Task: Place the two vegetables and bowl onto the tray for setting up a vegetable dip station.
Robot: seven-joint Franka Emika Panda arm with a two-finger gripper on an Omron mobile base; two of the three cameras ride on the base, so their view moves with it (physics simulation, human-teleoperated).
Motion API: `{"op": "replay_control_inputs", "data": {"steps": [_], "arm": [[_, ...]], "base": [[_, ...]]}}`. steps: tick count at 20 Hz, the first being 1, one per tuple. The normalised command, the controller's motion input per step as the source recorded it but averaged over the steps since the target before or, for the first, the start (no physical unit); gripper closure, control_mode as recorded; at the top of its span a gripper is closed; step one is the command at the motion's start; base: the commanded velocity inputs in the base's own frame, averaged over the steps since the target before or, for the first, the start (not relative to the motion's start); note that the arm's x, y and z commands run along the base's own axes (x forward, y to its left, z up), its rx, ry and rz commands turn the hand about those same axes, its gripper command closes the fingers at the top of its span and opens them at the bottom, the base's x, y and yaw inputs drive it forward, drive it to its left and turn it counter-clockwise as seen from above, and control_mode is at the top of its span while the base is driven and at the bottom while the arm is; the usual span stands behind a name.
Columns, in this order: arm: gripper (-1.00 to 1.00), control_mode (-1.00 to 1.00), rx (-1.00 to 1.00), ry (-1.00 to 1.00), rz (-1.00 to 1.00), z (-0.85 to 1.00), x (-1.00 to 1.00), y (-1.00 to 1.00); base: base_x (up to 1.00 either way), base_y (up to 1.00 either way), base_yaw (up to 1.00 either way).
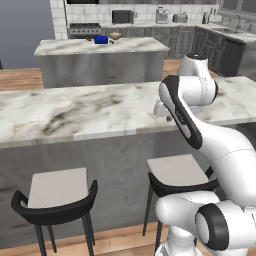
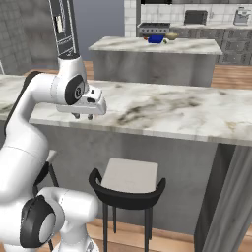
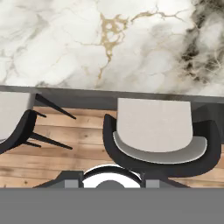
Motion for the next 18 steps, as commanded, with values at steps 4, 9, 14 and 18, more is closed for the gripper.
{"op": "replay_control_inputs", "data": {"steps": [4, 9, 14, 18], "arm": [[-1.0, -1.0, 0.0, -0.01, 0.0, 0.18, 0.0, -0.06], [-1.0, -1.0, 0.0, -0.14, 0.0, 0.48, -0.11, -0.06], [-1.0, -1.0, -0.01, -0.13, -0.04, 0.63, -0.15, -0.01], [-1.0, -1.0, -0.04, -0.11, -0.06, 0.61, -0.31, 0.0]], "base": [[0.0, 0.0, 0.0], [0.0, 0.0, 0.0], [0.0, 0.0, 0.0], [0.0, 0.0, 0.0]]}}
